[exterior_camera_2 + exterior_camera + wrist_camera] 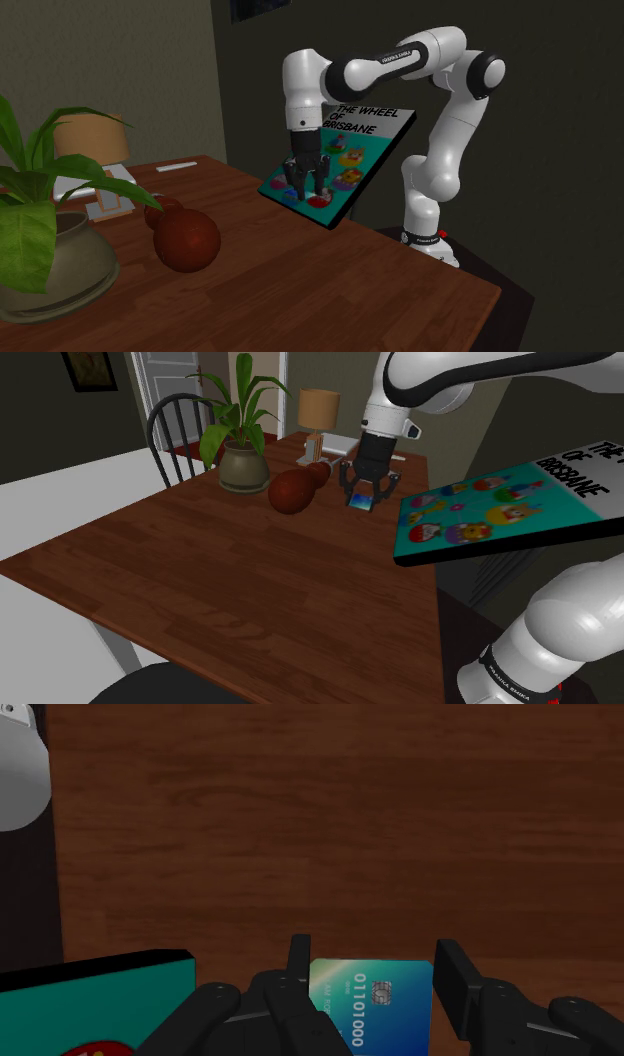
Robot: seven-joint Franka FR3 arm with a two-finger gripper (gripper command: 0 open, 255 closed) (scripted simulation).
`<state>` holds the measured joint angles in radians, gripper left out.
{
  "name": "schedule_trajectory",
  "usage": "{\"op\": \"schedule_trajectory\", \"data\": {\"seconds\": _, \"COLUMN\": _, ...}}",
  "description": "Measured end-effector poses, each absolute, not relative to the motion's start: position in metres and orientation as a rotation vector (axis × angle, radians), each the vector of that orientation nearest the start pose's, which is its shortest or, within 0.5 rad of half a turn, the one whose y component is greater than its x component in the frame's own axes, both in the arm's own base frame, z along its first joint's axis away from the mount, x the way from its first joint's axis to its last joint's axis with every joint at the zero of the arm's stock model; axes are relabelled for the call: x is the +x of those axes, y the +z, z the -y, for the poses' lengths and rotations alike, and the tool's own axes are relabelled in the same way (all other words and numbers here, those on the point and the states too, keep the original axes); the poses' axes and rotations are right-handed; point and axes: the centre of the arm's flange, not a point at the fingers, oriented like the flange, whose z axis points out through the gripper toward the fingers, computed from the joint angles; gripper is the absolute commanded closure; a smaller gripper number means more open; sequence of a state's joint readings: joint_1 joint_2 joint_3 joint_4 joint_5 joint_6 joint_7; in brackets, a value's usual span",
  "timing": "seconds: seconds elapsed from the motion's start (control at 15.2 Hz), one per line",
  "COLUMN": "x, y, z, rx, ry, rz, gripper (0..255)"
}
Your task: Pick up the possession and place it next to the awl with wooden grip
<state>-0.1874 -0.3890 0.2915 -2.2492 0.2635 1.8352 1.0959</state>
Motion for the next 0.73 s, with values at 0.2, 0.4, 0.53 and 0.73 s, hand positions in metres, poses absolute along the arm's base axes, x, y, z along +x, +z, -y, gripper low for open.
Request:
{"op": "schedule_trajectory", "data": {"seconds": 0.2, "x": 0.432, "y": 0.525, "z": -0.077, "rx": -2.598, "ry": 0.167, "rz": -1.573, "gripper": 255}}
{"op": "schedule_trajectory", "data": {"seconds": 0.4, "x": 0.432, "y": 0.542, "z": -0.078, "rx": -2.598, "ry": 0.167, "rz": -1.573, "gripper": 255}}
{"op": "schedule_trajectory", "data": {"seconds": 0.53, "x": 0.431, "y": 0.55, "z": -0.077, "rx": -2.599, "ry": 0.167, "rz": -1.573, "gripper": 255}}
{"op": "schedule_trajectory", "data": {"seconds": 0.73, "x": 0.442, "y": 0.553, "z": -0.049, "rx": -2.598, "ry": 0.167, "rz": -1.574, "gripper": 255}}
